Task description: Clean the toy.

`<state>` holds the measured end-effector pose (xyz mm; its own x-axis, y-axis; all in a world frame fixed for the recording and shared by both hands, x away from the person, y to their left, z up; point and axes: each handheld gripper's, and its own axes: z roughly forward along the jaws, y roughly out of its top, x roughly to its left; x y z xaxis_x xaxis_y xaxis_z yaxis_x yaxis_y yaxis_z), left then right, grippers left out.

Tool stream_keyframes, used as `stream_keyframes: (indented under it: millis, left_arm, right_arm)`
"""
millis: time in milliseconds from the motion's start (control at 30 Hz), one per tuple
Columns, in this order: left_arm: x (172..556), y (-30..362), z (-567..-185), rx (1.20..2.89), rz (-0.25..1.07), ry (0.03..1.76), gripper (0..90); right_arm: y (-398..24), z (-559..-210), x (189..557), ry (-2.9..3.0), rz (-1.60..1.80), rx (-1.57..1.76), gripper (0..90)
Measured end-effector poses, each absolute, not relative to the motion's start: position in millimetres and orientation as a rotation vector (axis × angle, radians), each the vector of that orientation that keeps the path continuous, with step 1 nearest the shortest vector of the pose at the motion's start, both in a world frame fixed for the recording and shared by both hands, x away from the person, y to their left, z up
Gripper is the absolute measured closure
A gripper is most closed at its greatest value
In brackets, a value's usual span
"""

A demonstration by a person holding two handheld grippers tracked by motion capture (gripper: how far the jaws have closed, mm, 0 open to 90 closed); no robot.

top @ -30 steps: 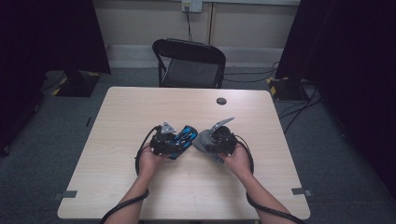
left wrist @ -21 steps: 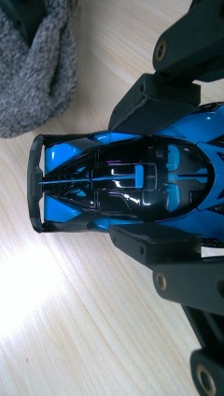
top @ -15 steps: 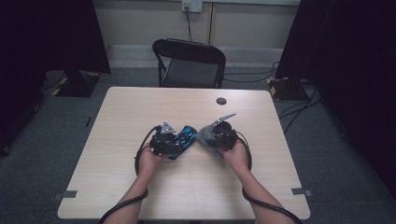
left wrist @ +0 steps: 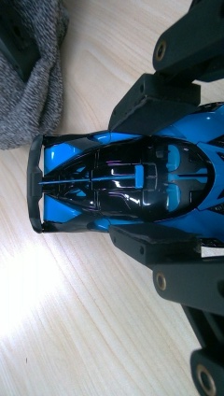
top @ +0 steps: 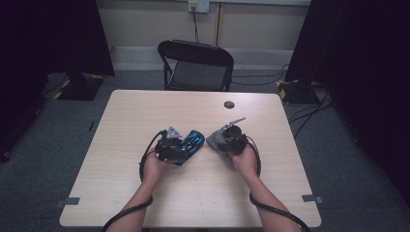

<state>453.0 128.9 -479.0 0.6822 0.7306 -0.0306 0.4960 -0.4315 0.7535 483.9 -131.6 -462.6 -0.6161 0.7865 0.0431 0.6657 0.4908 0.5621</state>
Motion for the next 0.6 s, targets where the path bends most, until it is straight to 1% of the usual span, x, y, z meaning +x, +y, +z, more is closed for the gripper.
stream_keyframes:
  millis: [233, 600]
  left_arm:
    - [453, 129, -479, 2.117, 0.383, 0.941, 44.3]
    - [453, 129, -479, 2.115, 0.385, 0.941, 44.3]
  right_arm:
    - [-122, -470, 482, 2.535, 0.785, 1.221, 74.3]
    - [-115, -471, 474, 2.561, 0.792, 1.193, 74.3]
